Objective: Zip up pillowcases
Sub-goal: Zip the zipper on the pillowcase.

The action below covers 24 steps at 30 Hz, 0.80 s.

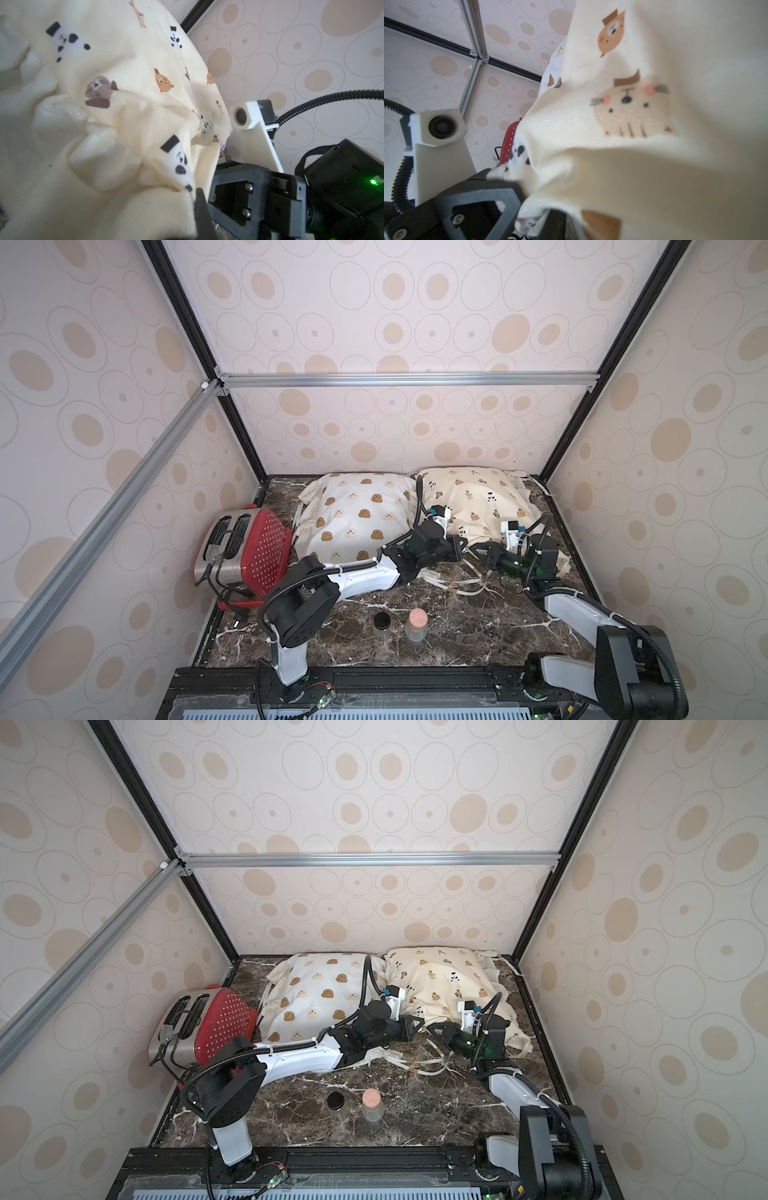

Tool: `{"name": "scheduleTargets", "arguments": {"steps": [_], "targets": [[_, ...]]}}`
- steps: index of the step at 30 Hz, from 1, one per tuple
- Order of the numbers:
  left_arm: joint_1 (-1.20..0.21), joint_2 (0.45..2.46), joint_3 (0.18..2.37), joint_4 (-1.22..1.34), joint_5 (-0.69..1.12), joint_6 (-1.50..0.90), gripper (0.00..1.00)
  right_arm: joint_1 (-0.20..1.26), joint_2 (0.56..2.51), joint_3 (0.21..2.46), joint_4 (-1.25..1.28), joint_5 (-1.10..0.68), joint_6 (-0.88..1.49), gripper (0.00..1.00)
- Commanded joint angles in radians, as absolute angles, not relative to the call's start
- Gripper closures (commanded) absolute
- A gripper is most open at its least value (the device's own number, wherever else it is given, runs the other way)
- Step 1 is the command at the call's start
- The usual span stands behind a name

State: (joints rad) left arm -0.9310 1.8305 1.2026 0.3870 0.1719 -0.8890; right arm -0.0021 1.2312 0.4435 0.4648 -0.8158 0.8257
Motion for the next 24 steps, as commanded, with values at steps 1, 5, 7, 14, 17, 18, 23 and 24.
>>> {"name": "scheduleTargets", "arguments": {"steps": [1,5,7,14,17,18,23,24], "targets": [[-0.927,1.792,1.227,0.440,0.198,-0.882,1.00,-0.008,1.243,0.472,0.512,-0.805,0.849,0.86],[-0.927,1.788,1.226,0.435,0.192,-0.879,1.00,-0.008,1.234,0.478,0.487,-0.790,0.835,0.91],[-0.927,1.786,1.226,0.435,0.189,-0.879,1.00,-0.008,1.227,0.483,0.454,-0.783,0.819,0.93],[-0.927,1.783,1.230,0.424,0.175,-0.876,1.00,-0.007,1.190,0.496,0.353,-0.768,0.761,1.00],[-0.926,1.779,1.235,0.404,0.164,-0.869,1.00,-0.007,1.168,0.510,0.256,-0.746,0.714,1.00],[-0.925,1.779,1.238,0.398,0.162,-0.866,1.00,-0.008,1.158,0.509,0.235,-0.744,0.700,1.00],[-0.922,1.770,1.236,0.388,0.154,-0.857,1.00,-0.007,1.087,0.530,0.038,-0.666,0.613,1.00],[-0.919,1.766,1.236,0.384,0.155,-0.856,1.00,-0.008,1.069,0.532,0.005,-0.648,0.597,1.00]]}}
